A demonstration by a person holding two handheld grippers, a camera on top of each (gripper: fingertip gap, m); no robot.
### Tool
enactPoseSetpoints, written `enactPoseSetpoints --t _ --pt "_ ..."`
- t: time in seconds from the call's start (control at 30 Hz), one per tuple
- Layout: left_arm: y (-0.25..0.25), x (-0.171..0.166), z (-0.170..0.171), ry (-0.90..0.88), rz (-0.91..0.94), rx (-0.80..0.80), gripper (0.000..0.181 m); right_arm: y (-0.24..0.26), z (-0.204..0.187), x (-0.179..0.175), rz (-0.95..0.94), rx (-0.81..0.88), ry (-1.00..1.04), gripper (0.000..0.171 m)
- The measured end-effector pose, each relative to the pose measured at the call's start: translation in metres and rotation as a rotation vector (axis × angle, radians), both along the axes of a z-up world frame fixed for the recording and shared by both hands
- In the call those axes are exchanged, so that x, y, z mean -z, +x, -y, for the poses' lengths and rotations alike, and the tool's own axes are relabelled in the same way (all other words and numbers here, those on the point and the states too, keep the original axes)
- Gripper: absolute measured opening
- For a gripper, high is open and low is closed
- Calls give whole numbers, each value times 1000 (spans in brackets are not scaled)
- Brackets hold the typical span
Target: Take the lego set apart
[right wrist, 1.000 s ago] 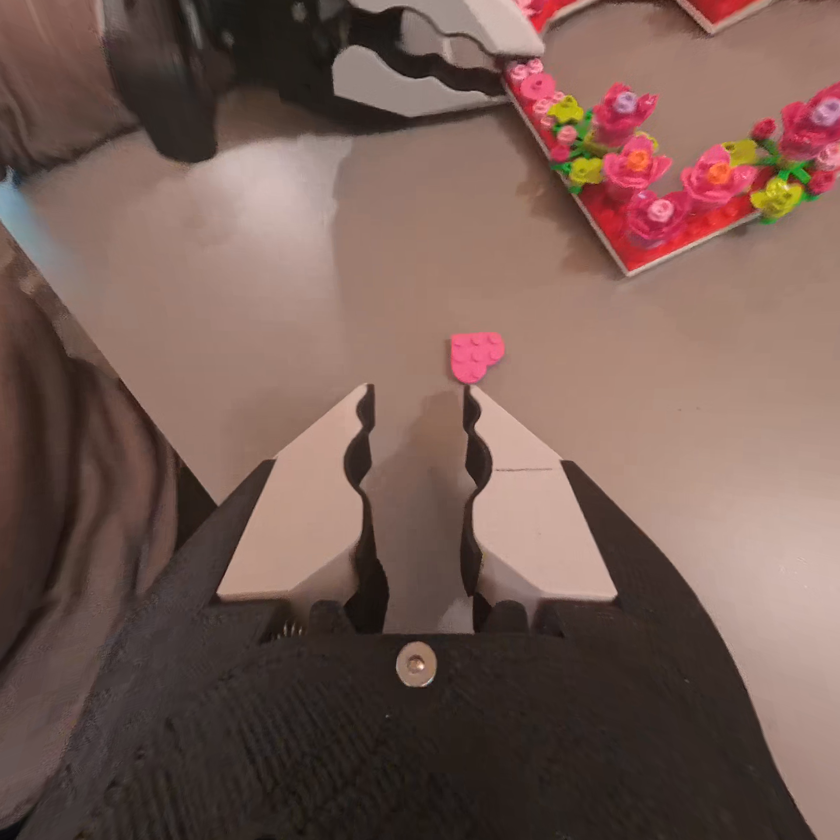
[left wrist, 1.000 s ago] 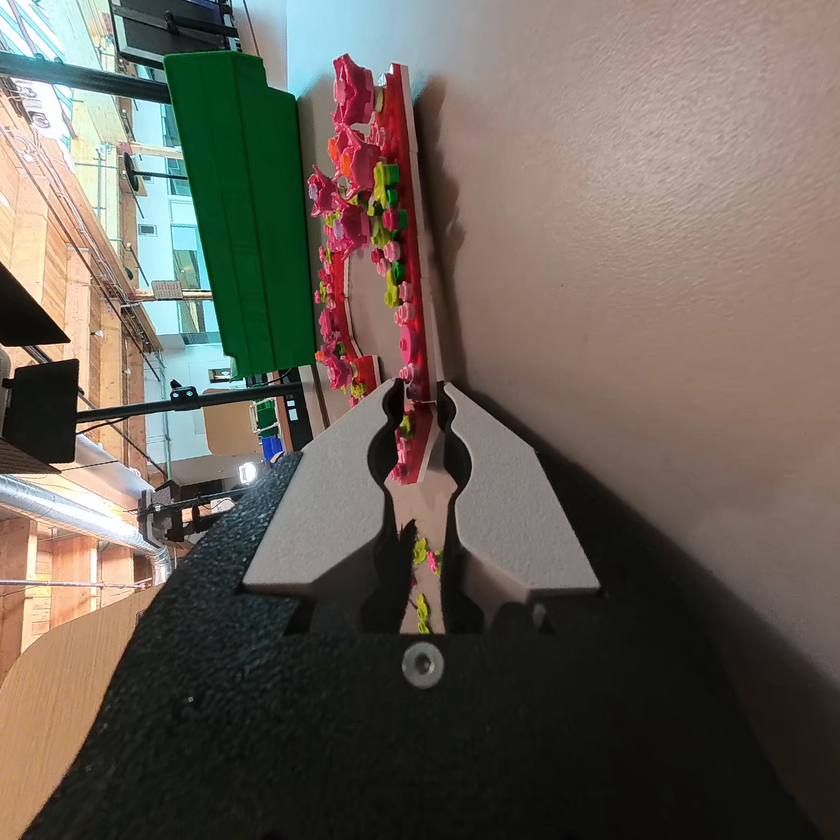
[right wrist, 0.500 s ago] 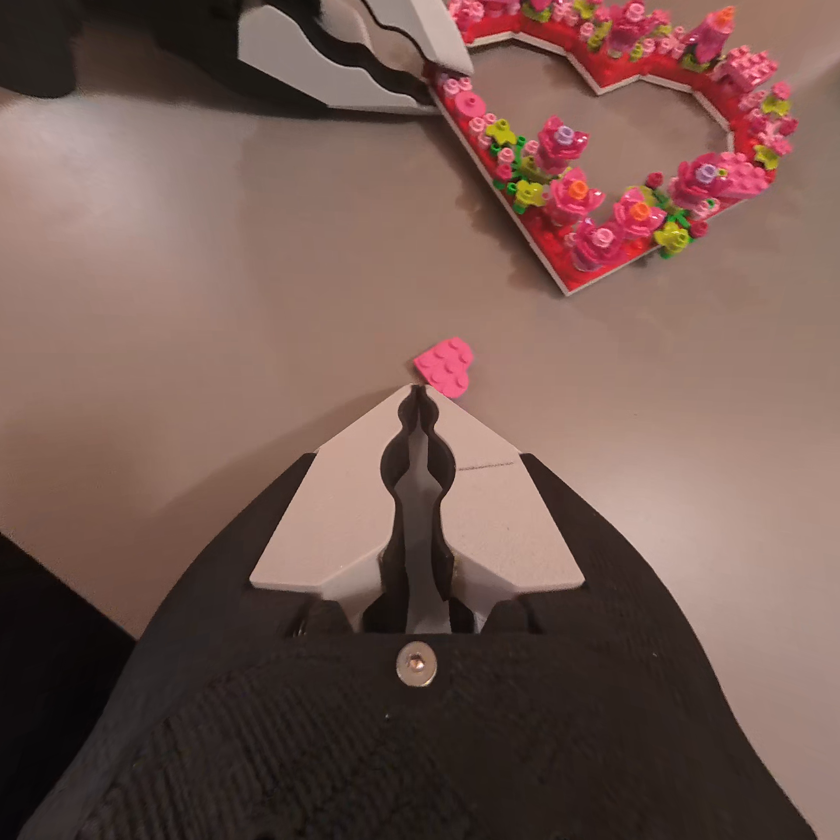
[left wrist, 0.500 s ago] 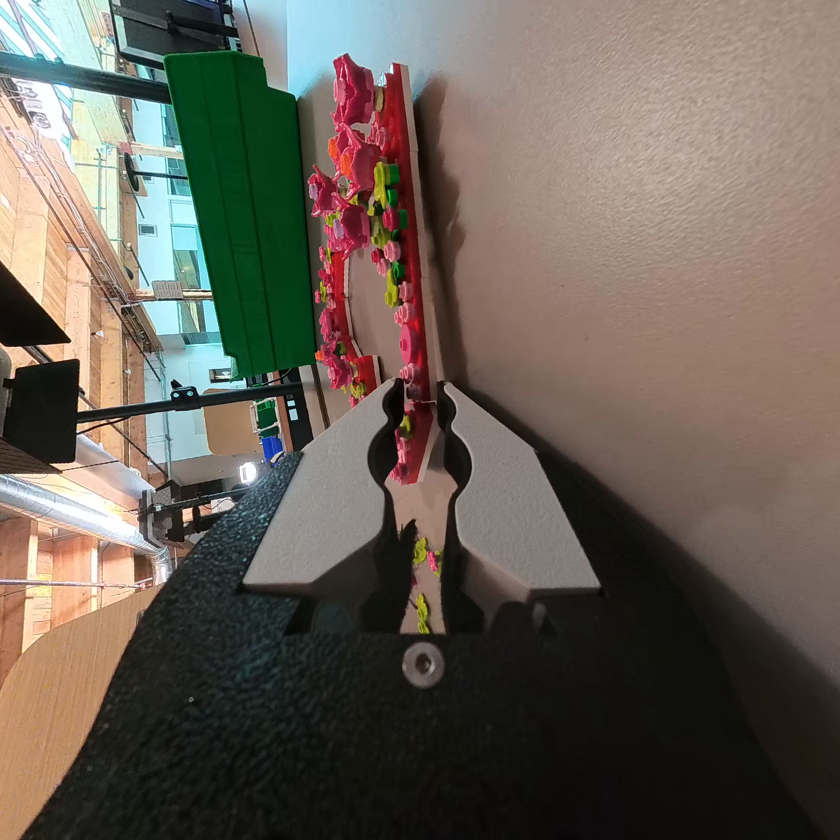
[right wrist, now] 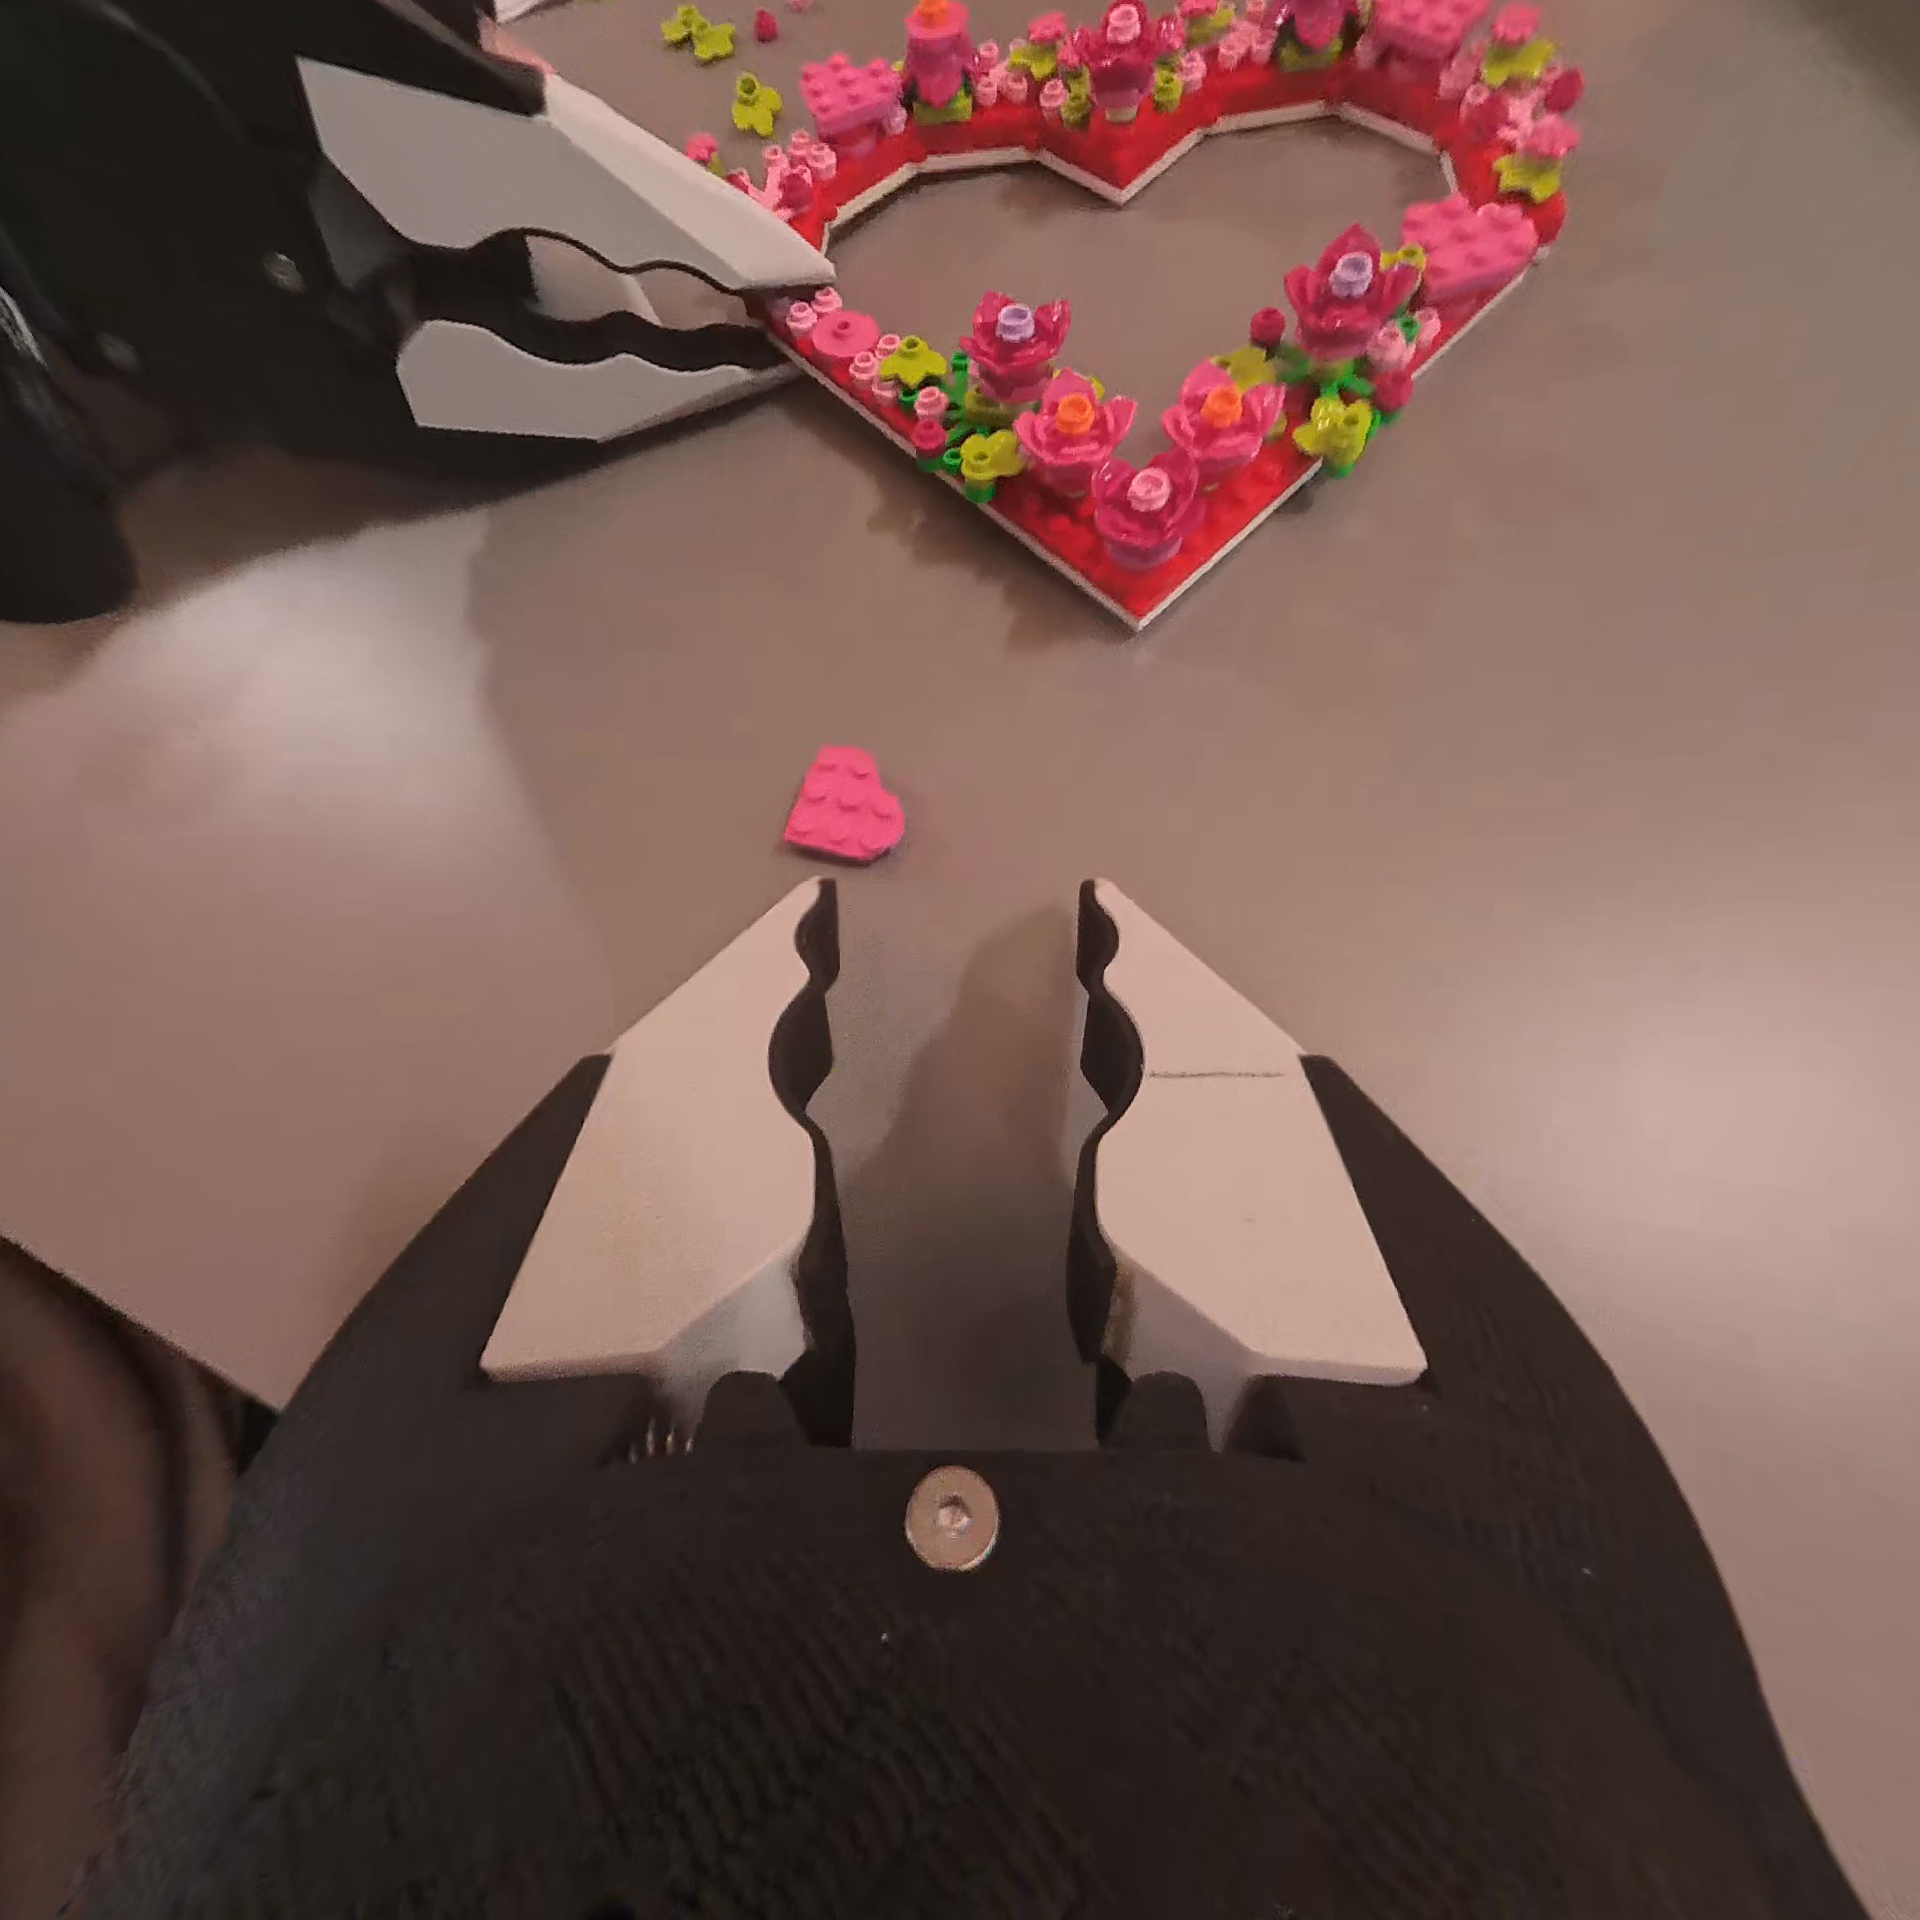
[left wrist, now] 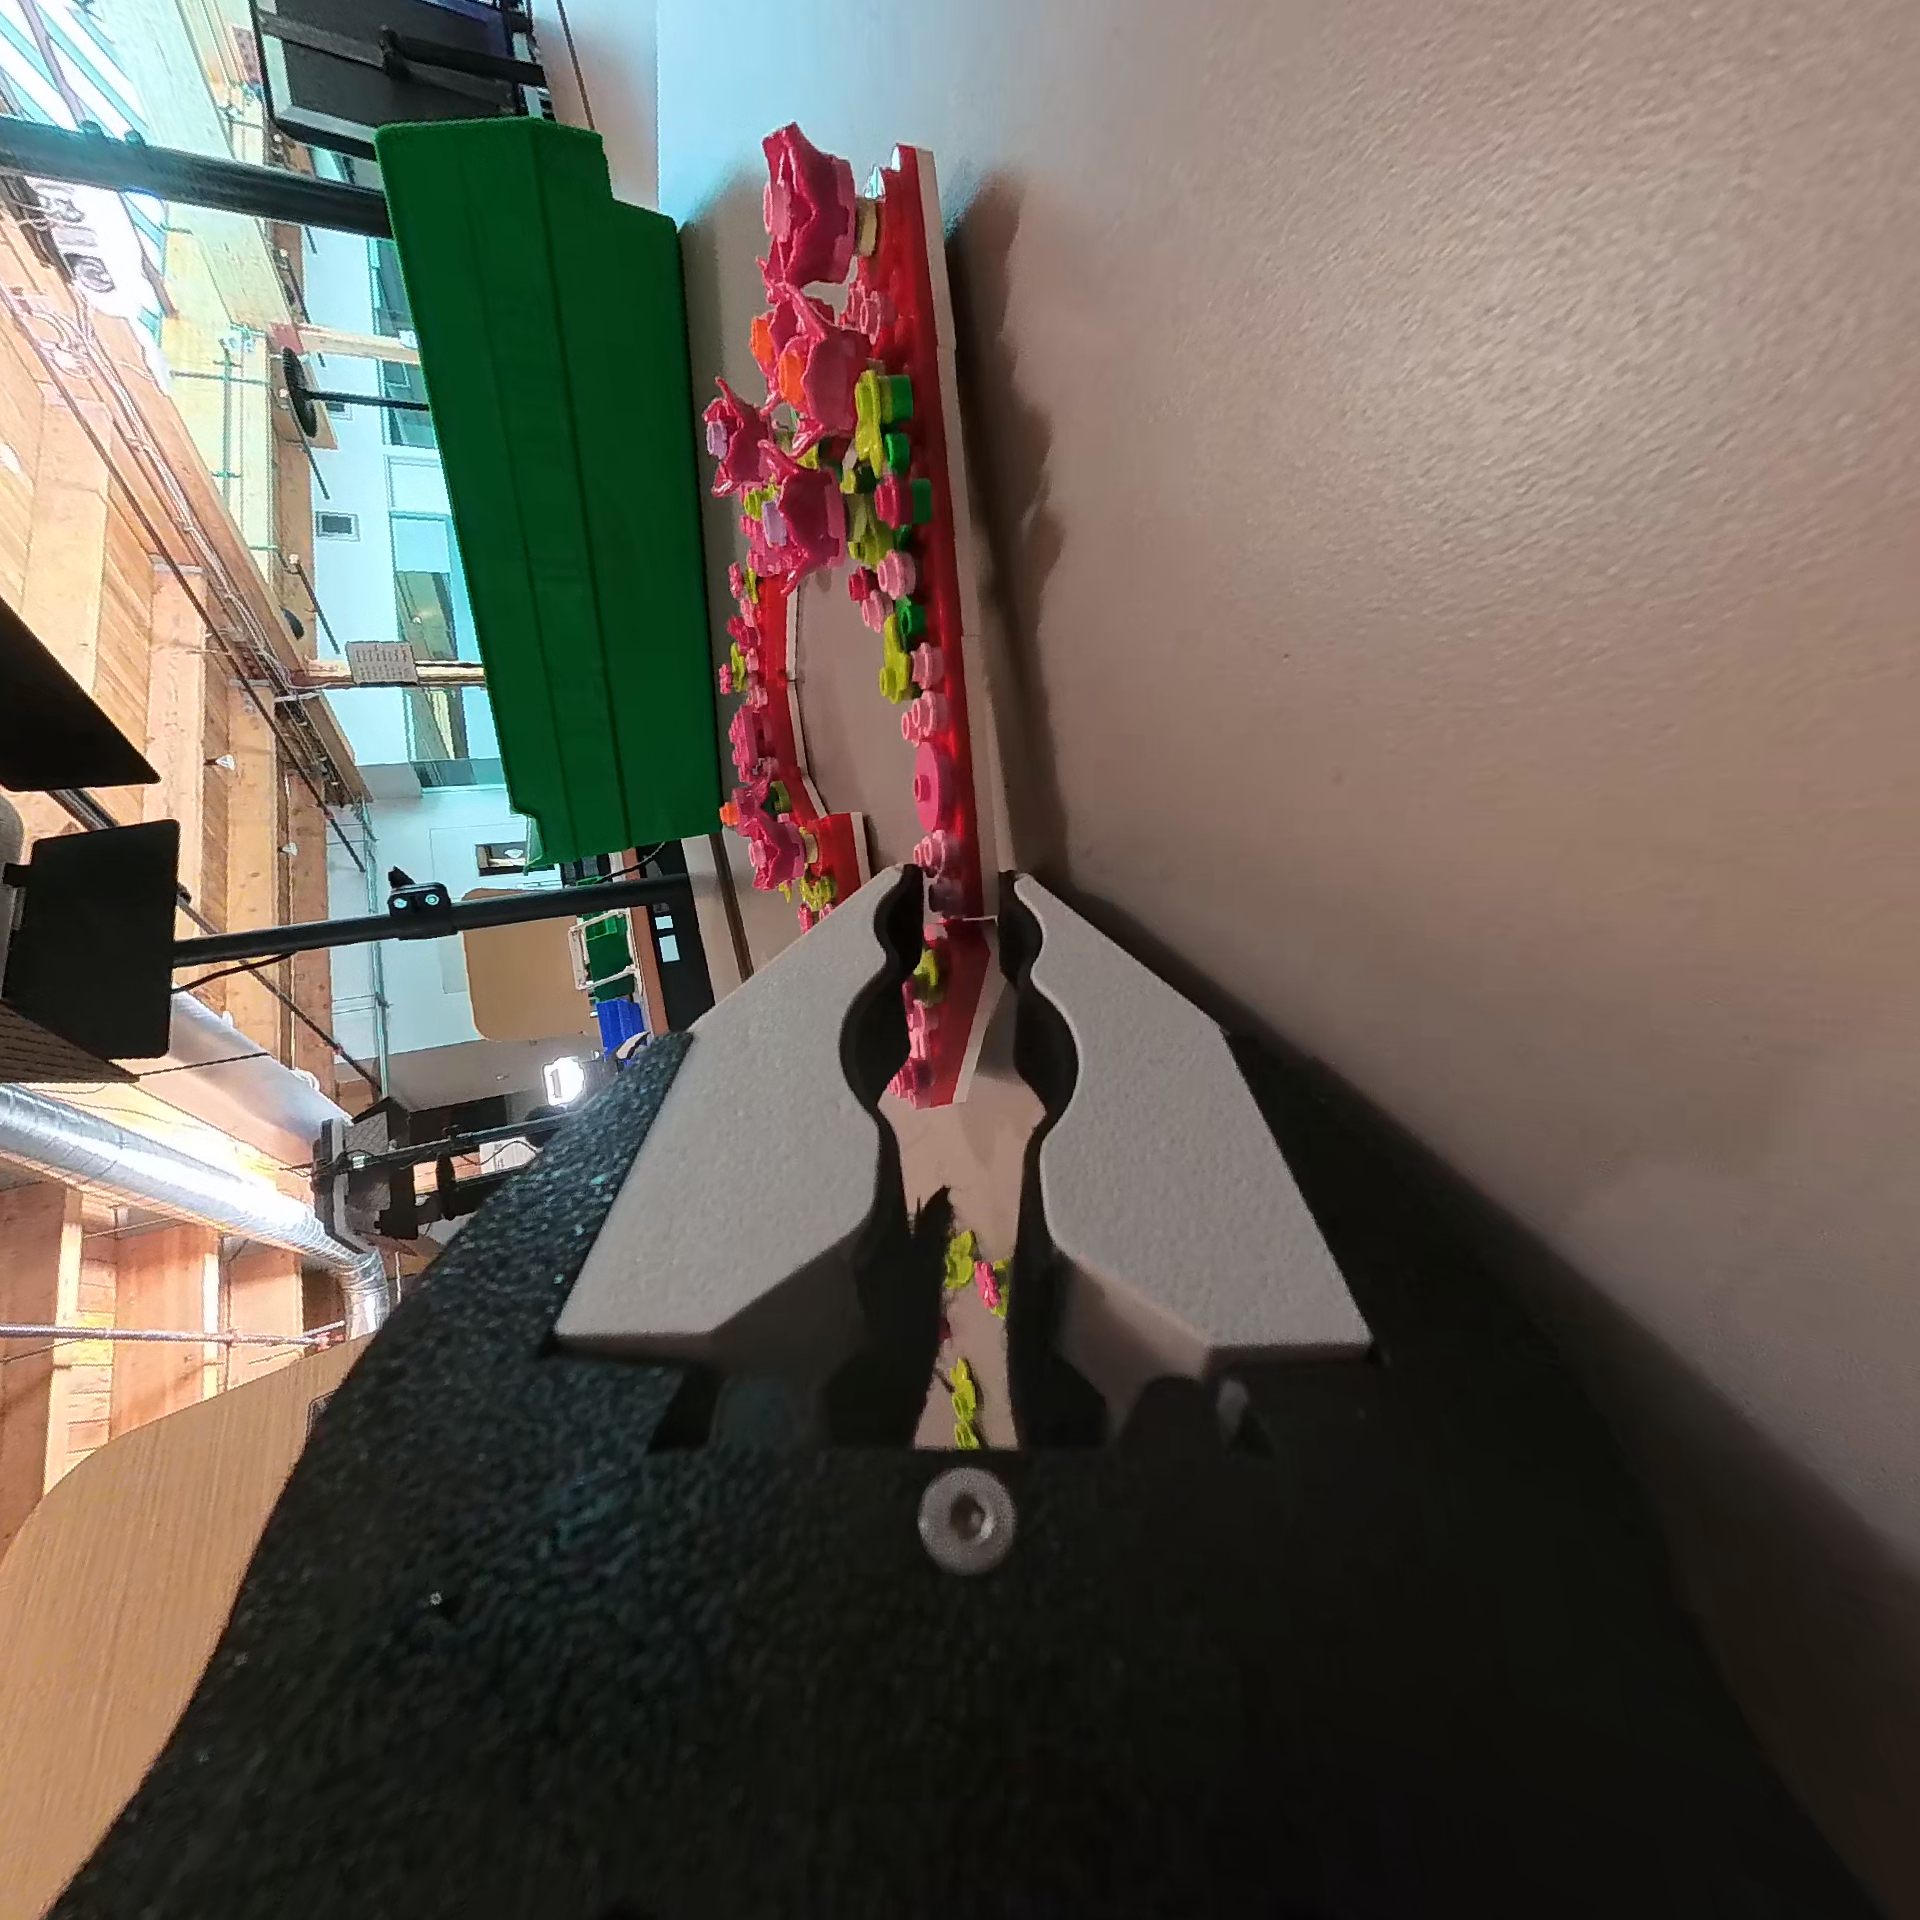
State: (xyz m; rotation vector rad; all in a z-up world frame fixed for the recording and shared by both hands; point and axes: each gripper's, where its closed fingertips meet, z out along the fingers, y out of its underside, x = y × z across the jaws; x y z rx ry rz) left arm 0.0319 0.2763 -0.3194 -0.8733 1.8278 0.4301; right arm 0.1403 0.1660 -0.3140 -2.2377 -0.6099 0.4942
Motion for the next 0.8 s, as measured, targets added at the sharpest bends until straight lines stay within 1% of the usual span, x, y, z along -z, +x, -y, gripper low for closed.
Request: enactPoseSetpoints --t 0.03,0.13,0.2,0.3,0.47,0.6,0.67,0.73,0.8 --pt "0 0 0 0 0 0 11 -5 8 -1 -12 -1 -7 45" --pt "0 0 0 0 0 0 11 -29 26 -1 -66 -35 -15 44" --pt "0 0 0 -1 0 0 11 -40 29 0 -58 -41 4 48" --pt "0 0 0 2 -1 -2 11 -44 23 2 -8 -24 43 55" --pt "0 0 -1 2 -2 -2 11 -43 7 3 58 16 79 58" --pt "0 0 -1 4 -2 -1 11 -53 -1 5 32 -7 61 58" --pt "-1 0 -1 6 -4 -1 11 -56 -5 7 27 -10 51 61" --pt "-1 0 0 9 -6 -1 11 -55 -4 6 35 11 51 68" --pt "-1 0 0 11 -7 -1 11 -53 4 2 55 34 57 68"
